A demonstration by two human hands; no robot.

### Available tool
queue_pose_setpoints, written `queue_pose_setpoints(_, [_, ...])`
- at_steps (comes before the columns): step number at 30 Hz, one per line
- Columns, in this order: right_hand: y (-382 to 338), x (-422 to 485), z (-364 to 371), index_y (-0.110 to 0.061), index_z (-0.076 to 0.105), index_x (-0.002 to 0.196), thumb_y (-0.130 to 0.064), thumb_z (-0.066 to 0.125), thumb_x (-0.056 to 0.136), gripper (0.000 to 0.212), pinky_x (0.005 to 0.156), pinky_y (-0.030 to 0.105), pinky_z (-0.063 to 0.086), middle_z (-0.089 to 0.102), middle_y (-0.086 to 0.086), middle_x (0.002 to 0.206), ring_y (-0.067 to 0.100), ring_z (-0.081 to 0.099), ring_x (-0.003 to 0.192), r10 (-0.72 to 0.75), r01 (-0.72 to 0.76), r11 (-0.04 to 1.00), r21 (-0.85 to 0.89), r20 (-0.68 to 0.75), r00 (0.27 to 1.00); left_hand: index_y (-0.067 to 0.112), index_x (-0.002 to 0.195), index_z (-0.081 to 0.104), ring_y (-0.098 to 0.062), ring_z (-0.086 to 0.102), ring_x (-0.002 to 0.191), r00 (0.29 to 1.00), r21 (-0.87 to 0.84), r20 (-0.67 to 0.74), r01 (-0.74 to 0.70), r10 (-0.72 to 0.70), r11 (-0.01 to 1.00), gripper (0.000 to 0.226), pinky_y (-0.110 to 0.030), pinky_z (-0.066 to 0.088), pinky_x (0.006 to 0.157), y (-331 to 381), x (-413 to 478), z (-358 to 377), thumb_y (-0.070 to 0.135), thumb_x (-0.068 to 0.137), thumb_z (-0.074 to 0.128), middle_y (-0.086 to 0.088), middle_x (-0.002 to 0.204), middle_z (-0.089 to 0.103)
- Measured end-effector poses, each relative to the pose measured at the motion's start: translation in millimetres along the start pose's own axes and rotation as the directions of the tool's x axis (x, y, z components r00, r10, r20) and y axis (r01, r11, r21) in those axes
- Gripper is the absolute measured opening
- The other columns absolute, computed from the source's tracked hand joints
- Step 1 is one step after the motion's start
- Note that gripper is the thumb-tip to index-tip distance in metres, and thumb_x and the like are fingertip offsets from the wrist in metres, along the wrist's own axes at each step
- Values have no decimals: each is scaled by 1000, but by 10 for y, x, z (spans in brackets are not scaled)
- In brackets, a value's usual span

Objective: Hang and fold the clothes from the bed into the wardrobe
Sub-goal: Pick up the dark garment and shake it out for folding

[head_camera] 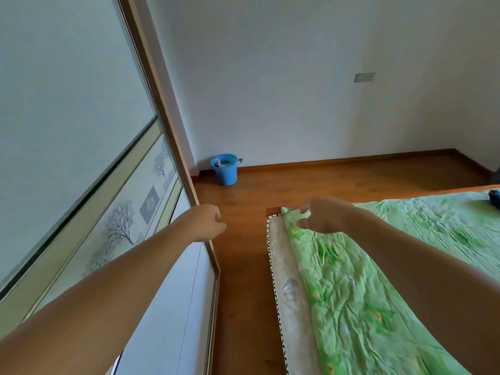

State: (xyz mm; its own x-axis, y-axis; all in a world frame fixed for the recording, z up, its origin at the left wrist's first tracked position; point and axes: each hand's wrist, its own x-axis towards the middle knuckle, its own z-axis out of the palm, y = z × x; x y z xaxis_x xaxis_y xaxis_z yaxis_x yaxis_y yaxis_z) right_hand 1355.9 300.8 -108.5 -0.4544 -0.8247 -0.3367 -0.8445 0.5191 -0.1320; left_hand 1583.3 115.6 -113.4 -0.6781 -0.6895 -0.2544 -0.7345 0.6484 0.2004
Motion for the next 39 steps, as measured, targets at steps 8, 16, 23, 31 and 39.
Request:
queue_pose_setpoints(8, [334, 1515, -487, -33, 50, 144, -61, 53, 92, 59, 99, 42, 45, 54, 0, 147, 28, 51, 132, 63, -63, 998, 32, -8, 998, 20, 138, 53, -20, 57, 116, 1000, -12, 23, -18, 18, 1000, 50, -34, 49, 94, 93, 1686, -333, 45, 96, 58, -2, 134, 59])
queue_pose_setpoints(16, [628, 2767, -991, -30, 48, 145, -51, 54, 95, 55, 92, 39, 52, 60, 2, 136, 26, 58, 119, 136, -136, 988, 76, 2, 991, 23, 132, 56, -15, 58, 104, 992, 54, 61, -113, 110, 992, 42, -35, 52, 90, 271, 3345, -677, 44, 96, 56, 1, 124, 61])
queue_pose_setpoints(23, [1017, 3736, -1334, -26, 50, 146, -51, 55, 97, 55, 97, 41, 50, 56, 3, 142, 26, 54, 126, 258, -253, 961, 115, -32, 966, 20, 136, 54, -19, 58, 111, 970, 101, 119, -225, 213, 969, 43, -33, 51, 92, 552, 4782, -966, 41, 98, 54, -2, 133, 57])
queue_pose_setpoints(31, [1692, 4850, -1600, -23, 57, 138, -54, 58, 94, 54, 93, 39, 53, 63, 2, 134, 25, 60, 118, 365, -343, 914, 216, -71, 928, 22, 131, 58, -18, 60, 111, 915, 101, 165, -388, 369, 916, 38, -26, 49, 82, 1145, 6369, -976, 38, 97, 58, -1, 130, 61])
queue_pose_setpoints(39, [2360, 5965, -2001, -21, 56, 140, -51, 58, 96, 53, 95, 40, 54, 62, 3, 136, 25, 60, 121, 451, -422, 866, 269, -53, 891, 21, 141, 52, -22, 55, 126, 879, 130, 213, -459, 427, 879, 46, -35, 50, 100, 1582, 7763, -1229, 39, 99, 56, -3, 144, 53])
